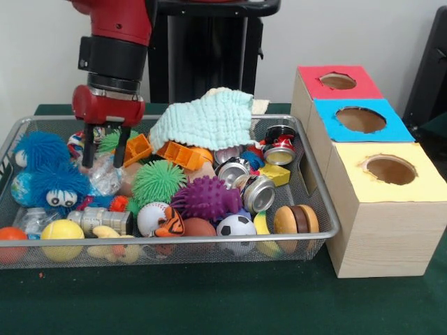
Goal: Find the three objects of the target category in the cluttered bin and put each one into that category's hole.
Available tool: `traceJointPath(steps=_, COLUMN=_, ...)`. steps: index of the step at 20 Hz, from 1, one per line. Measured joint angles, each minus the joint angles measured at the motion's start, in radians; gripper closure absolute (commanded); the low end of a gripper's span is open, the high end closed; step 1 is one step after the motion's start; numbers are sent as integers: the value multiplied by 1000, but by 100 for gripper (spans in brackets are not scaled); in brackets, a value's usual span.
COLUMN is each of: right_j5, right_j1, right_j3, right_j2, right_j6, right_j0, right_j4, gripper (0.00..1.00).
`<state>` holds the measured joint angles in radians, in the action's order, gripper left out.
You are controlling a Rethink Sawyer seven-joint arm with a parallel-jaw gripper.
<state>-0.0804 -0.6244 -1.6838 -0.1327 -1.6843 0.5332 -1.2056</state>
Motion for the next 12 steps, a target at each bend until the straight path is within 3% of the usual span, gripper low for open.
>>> traceJointPath(steps=2, right_j5=-27, right_j1=-1, right_j3=-4, right_j2=-25, right_j6=0, right_j0=22, right_j4=47, gripper=0)
traceJointPath(steps=5, right_j5=-119, right_j1=1, right_j3=-17, right_j2=-108, right_j6=0, right_j0=127, right_j4=188, gripper=0)
traceJointPath(steps=9, right_j5=-218, right_j1=10, right_j3=-21, right_j2=-171, right_j6=0, right_j0=243, right_j4=293, gripper=0)
traceJointPath(steps=12, right_j5=-261, right_j1=15, right_j3=-21, right_j2=-187, right_j6=0, right_j0=295, right_j4=321, gripper=0)
